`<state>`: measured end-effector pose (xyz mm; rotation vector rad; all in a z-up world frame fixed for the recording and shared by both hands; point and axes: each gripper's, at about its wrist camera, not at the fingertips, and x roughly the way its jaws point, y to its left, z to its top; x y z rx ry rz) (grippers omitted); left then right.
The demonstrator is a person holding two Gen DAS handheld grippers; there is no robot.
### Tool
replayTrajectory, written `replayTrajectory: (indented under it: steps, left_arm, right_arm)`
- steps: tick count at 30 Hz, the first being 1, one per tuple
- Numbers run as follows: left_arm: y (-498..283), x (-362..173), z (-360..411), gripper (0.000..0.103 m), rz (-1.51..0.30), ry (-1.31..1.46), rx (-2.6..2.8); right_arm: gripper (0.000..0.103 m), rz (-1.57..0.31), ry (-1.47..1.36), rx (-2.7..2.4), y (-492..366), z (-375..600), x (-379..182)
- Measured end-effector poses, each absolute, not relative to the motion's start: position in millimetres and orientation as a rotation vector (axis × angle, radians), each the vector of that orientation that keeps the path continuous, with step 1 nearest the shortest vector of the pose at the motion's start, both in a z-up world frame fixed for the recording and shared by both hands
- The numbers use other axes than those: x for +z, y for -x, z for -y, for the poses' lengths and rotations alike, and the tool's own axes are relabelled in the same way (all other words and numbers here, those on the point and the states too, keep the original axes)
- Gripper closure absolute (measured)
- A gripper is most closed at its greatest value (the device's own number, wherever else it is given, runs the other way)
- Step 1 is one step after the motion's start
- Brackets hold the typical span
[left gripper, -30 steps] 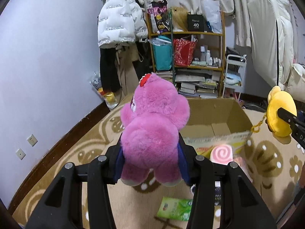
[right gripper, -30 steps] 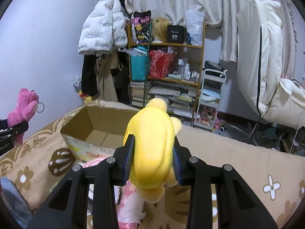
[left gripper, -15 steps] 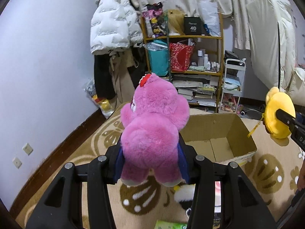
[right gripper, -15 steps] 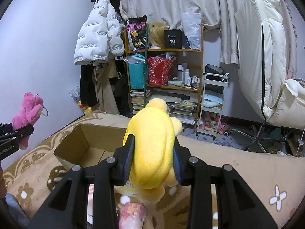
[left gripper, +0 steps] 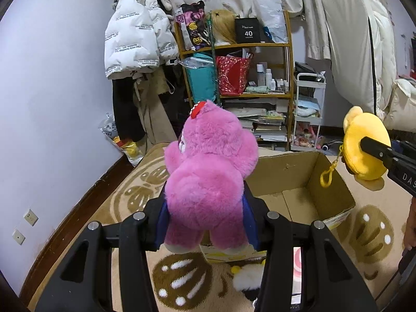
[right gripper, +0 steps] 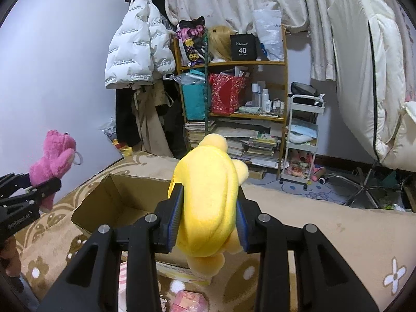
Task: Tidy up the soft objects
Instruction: 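Carry the pink bear and yellow duck into the box and release both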
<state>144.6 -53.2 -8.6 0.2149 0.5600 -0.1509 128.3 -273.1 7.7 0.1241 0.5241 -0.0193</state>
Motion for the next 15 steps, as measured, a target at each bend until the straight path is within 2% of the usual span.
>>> replayTrajectory:
  steps: [15]
  left_arm:
    - [-168, -28, 64, 0.056, -0.624, -0.226, -0.197]
  right_arm:
    - [0.064, -0.549, -0.121, 0.067, -144, 263, -13]
